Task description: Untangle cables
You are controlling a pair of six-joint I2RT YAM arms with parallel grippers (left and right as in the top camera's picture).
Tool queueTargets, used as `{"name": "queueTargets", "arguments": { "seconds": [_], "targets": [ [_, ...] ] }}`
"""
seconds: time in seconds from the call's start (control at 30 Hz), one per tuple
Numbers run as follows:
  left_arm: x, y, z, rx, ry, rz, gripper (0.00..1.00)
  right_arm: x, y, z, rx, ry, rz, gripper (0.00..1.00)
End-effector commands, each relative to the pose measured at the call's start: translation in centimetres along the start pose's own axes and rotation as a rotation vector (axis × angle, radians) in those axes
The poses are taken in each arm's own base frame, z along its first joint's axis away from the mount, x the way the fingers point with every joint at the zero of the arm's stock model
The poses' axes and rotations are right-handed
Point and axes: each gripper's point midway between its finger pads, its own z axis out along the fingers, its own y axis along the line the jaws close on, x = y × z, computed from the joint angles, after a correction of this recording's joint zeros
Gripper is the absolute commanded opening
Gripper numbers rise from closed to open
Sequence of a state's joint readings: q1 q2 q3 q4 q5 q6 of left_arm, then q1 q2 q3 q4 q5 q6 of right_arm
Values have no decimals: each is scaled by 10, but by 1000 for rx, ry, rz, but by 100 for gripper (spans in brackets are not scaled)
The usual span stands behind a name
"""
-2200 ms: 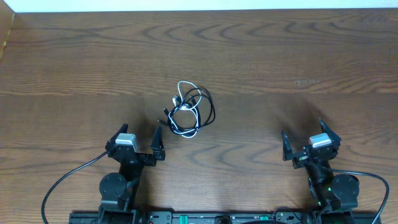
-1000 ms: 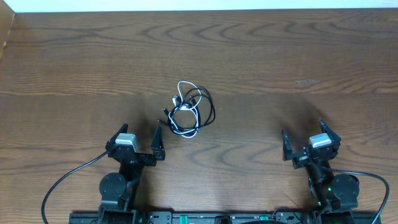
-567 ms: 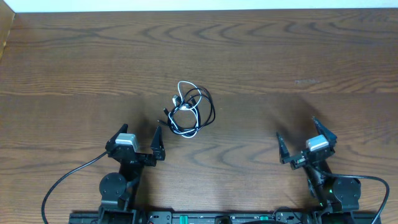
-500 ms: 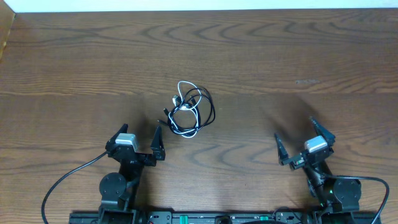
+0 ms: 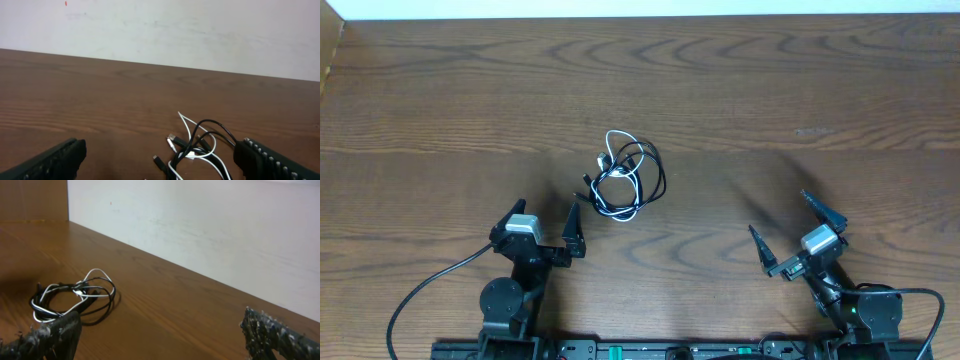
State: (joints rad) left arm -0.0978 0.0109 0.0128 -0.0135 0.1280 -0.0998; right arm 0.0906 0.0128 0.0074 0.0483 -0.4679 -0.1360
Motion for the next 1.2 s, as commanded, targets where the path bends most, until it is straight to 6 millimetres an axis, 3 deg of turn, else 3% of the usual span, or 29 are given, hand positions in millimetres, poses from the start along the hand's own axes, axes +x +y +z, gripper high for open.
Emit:
{"name": "queueTargets", "arguments": {
  "seconds": [0.0, 1.17],
  "targets": [
    [15, 1, 0, 3, 54, 5, 100, -1, 1, 0, -8, -7, 17, 99],
    [15, 1, 0, 3, 55, 5, 100, -15, 4, -2, -31, -37, 50, 99]
  ]
}}
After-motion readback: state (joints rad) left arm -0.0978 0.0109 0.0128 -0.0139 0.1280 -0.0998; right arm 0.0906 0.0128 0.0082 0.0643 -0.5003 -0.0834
